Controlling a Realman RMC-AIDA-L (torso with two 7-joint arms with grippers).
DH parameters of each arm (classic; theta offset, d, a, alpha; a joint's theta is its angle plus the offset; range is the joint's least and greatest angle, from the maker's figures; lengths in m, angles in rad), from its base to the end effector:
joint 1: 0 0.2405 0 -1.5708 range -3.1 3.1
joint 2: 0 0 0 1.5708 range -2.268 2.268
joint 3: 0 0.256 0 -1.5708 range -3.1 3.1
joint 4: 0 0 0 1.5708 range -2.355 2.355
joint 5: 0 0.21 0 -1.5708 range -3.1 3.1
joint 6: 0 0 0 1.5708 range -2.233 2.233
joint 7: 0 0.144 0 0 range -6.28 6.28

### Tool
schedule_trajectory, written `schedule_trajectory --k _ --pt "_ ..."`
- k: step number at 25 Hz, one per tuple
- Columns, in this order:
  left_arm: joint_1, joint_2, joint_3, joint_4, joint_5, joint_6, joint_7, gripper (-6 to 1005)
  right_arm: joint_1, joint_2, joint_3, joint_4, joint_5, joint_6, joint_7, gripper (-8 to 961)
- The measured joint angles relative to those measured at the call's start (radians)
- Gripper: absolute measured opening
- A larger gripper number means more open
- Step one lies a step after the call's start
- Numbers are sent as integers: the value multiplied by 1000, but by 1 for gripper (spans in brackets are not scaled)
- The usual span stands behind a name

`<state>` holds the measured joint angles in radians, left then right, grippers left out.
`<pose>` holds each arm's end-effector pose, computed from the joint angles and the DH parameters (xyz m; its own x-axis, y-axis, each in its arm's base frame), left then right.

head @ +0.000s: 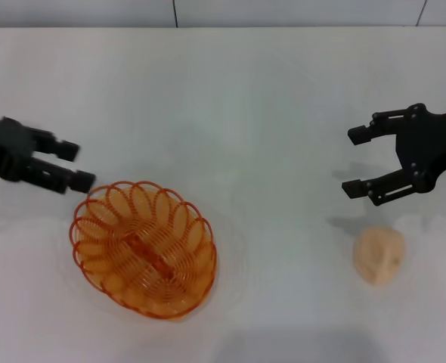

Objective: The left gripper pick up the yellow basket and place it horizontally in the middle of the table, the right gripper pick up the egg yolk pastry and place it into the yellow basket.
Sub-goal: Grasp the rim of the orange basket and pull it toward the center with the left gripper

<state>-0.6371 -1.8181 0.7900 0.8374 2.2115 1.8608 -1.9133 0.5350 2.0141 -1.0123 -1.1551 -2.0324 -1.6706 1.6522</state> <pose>-0.2536 0.3466 0.1069 0.7941 0.5968 0.1152 0.6029 -0.7975 -0.0245 0.1946 0.3454 0.0468 0.9721 -0.1286 -0.1963 -0.1600 -0.9751 -0.1536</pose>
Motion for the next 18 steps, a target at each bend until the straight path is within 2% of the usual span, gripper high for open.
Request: schedule_trajectory --k 3,7,14,18 --pt "-44 15 0 9 95 -10 -108 890 -1 0 0 0 14 0 0 873" --pt "-100 17 0 19 225 -18 -218 889 -3 0 0 0 44 0 0 873" --pt "-188 -9 34 14 406 -35 -338 889 -8 0 0 0 61 2 0 872" --pt "-215 -41 116 10 465 -48 -364 889 -8 0 0 0 64 2 4 872"
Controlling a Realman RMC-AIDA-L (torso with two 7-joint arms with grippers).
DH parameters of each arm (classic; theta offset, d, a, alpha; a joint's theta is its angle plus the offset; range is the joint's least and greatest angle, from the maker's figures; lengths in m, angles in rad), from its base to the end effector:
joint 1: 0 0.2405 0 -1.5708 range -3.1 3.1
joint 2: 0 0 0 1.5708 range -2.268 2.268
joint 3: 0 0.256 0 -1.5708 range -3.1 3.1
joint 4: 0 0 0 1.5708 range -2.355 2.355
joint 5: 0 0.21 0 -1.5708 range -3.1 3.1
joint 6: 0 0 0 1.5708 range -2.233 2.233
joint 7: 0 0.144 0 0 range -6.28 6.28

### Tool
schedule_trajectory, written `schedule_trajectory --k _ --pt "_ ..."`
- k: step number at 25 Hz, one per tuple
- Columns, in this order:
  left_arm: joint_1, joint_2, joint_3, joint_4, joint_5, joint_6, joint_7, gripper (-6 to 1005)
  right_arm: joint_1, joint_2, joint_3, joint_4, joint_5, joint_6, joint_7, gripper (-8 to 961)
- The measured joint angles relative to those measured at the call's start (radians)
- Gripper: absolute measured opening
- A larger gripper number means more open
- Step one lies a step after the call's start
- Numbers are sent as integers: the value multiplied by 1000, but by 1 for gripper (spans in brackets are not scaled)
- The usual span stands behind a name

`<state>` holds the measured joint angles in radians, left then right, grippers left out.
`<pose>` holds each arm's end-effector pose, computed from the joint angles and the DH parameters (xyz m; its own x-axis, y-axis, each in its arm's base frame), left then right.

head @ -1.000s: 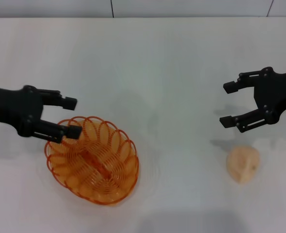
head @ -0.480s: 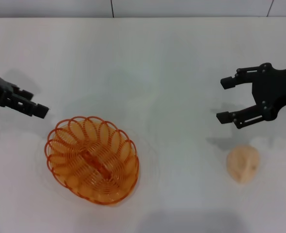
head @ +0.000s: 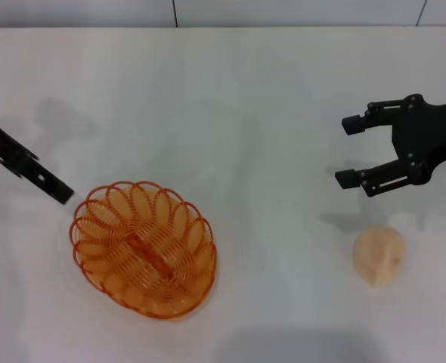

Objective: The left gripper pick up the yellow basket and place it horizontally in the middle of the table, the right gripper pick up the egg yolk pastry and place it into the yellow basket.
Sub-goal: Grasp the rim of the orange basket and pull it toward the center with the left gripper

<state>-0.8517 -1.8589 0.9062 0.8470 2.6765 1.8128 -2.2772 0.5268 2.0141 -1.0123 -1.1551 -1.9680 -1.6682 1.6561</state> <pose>-0.2326 0.3827 0.0896 0.5794 0.7644 -0.2829 0.7080 -0.6440 -0.2899 0.1885 0.3446 0.0489 0.9585 -0.1223 -0.2576 -0.1651 -0.9746 -0.1513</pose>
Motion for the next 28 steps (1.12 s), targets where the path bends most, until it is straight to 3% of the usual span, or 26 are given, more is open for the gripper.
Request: schedule_trajectory --k 8,22,28 --pt "-41 -63 59 -35 95 -75 -18 890 -5 0 0 0 15 0 -2 872" --pt "-63 -125 73 -73 114 -164 -43 889 -6 0 -3 2 17 1 -4 872" --pt "-65 -135 75 -75 114 -160 -59 880 -8 0 -2 2 17 1 -4 871"
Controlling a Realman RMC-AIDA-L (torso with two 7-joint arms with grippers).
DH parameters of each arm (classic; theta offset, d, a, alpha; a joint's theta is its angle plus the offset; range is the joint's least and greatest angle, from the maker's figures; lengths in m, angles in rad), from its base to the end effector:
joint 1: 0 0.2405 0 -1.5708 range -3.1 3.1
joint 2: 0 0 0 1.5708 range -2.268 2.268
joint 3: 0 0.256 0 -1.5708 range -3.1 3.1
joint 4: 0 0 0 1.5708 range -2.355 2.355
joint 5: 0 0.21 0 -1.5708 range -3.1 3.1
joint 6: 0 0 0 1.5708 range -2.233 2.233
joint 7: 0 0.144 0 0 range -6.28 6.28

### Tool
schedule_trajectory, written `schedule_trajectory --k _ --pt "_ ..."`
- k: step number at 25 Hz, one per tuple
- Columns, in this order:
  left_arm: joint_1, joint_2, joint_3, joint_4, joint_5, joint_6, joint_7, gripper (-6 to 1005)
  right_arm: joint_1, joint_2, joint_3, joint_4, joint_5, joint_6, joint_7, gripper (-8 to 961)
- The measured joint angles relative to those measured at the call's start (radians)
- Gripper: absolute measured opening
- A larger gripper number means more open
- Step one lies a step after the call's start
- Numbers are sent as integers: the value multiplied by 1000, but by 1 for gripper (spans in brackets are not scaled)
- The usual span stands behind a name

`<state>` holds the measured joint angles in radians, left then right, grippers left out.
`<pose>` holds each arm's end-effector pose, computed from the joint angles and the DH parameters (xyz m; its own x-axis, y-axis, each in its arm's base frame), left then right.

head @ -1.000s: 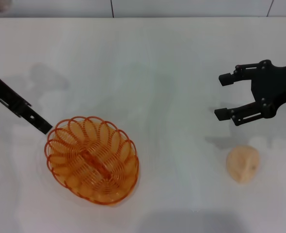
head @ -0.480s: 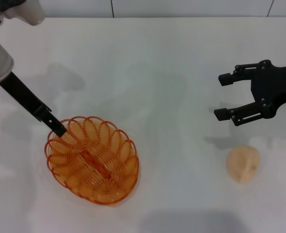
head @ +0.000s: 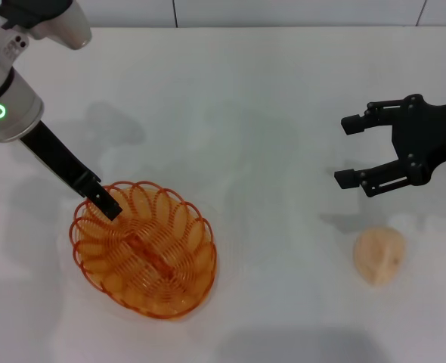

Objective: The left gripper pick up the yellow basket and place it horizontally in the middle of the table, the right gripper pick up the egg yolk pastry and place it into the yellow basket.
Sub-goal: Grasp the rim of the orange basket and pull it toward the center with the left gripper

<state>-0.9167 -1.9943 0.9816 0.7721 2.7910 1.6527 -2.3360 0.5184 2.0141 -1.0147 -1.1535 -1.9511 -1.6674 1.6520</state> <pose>-0.2192 0.3880 0.0221 0.5765 0.7330 -0.3611 0.6564 -0.6786 -0.3296 0.1891 0.3430 0.0488 0.9545 -0.1226 -0.2718 -0.1677 -0.9744 -0.1496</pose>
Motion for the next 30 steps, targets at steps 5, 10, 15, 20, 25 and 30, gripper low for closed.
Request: schedule_trajectory --k 5,10,15,20,25,30 --pt "-1 -2 38 -9 2 0 -21 781 -7 0 6 0 0 1 0 871" --pt "-1 -11 63 -11 2 -7 -26 695 -9 -1 8 0 0 2 0 871" --pt "-2 -13 72 -11 7 -12 -35 649 -13 -2 9 0 0 3 -5 871" --pt "-2 -14 91 -12 34 -23 -55 573 -16 -1 6 0 1 9 -10 871" --pt "-2 -15 92 -5 38 -45 -62 506 -22 -1 8 0 2 9 -10 871" --pt "-2 -15 91 -3 36 -53 -65 420 -23 -2 8 0 2 9 -11 871"
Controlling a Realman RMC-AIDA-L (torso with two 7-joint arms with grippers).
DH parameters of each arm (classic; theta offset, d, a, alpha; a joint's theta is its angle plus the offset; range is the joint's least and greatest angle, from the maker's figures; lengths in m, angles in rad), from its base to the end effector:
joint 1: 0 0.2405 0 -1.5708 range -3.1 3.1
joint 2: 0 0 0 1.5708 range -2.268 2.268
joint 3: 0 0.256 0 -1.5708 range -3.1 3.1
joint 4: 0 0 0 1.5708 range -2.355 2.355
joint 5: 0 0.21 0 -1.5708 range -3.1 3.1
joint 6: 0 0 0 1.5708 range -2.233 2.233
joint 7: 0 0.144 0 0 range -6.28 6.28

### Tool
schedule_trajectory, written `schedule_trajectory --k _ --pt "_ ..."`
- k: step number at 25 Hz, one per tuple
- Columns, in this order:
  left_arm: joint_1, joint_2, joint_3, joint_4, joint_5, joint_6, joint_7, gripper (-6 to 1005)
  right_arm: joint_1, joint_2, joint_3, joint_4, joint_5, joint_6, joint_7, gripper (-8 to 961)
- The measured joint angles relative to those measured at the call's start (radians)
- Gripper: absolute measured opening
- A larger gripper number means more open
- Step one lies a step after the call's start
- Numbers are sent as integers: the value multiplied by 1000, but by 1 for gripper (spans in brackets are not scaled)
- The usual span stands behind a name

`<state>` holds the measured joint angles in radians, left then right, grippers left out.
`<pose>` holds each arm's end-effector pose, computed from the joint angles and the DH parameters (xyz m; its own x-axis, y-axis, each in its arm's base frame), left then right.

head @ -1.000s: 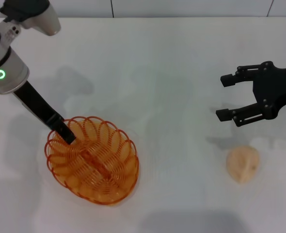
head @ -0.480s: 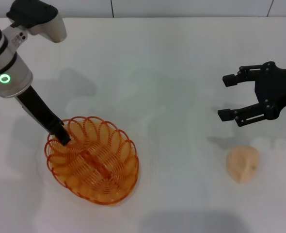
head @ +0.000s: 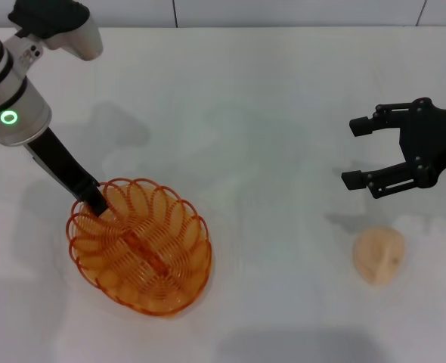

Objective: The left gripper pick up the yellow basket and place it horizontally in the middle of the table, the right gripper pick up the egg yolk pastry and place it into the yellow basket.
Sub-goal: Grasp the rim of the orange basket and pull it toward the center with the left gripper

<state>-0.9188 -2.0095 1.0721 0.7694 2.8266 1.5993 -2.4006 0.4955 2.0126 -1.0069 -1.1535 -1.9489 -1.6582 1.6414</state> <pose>-0.2213 0.3901 0.0125 0.5475 0.7330 -0.4036 0.6146 -0.6796 -0.4006 0.1975 0.3405 0.0511 0.9518 -0.1346 -0.2757 -0.1855 -0.9683 -0.1675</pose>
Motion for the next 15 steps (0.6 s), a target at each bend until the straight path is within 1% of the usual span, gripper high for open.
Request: schedule_trajectory --k 1,6,11,15 --pt "0 0 0 0 2 -2 0 394 0 0 0 0 0 0 0 871" --pt "0 0 1 -1 1 -8 -1 392 0 0 0 0 1 0 0 871" --pt "0 -2 -1 0 -3 -19 0 361 0 0 1 0 2 -2 0 871" --pt "0 -10 0 1 -3 -29 5 336 0 0 1 0 2 -2 0 871"
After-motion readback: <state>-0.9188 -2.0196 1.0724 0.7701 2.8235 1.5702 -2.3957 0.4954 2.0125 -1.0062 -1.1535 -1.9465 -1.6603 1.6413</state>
